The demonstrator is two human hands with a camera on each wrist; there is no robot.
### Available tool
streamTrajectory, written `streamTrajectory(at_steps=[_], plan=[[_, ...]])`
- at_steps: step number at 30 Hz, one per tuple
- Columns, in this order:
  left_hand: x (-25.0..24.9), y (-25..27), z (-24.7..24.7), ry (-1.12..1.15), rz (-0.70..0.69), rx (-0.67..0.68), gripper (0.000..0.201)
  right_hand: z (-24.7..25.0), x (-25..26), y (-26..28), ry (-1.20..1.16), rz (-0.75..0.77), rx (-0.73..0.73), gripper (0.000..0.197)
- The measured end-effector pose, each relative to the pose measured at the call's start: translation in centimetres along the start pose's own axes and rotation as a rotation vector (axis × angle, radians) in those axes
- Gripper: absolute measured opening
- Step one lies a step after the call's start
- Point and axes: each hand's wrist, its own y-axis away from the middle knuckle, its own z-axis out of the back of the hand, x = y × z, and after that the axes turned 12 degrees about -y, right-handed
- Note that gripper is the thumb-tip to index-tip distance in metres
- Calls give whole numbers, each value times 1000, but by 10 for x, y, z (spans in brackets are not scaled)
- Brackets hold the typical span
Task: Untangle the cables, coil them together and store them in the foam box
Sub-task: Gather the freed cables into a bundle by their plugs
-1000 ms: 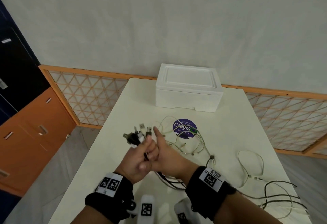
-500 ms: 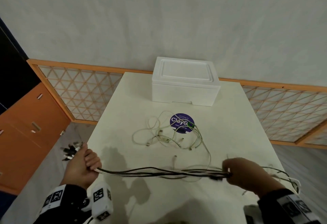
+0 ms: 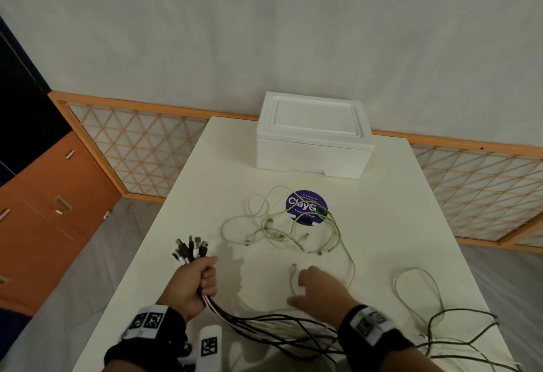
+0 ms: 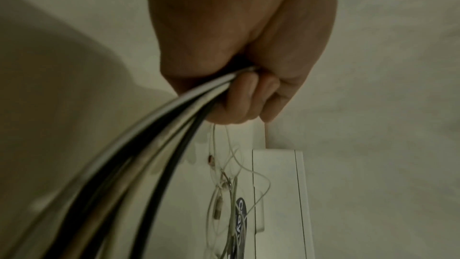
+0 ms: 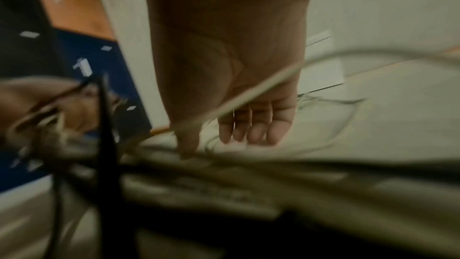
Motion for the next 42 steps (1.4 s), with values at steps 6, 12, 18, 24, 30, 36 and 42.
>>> streamTrajectory(at_steps=[6, 12, 18, 24, 30, 36, 42], plan=[[-8, 8, -25, -98, -59, 44, 44, 11, 25, -17, 76, 107, -226, 18], [-11, 19, -79, -120, -196, 178, 29, 54, 77, 1, -425, 362, -252, 16], [-25, 20, -98, -10, -285, 76, 24, 82, 62, 6, -183, 450, -255, 23], [-58, 18, -35, 328, -309, 88, 43, 139, -16, -7, -14, 162, -596, 7], [-54, 19, 26, 153, -289, -27, 31, 178, -30, -23, -174, -54, -678, 29], [-34, 18, 58, 60, -254, -203, 40, 204, -23, -17, -577, 91, -802, 33], [-24, 15, 70, 22, -231, -292, 41, 226, -8, 15, -893, 376, -900, 18]])
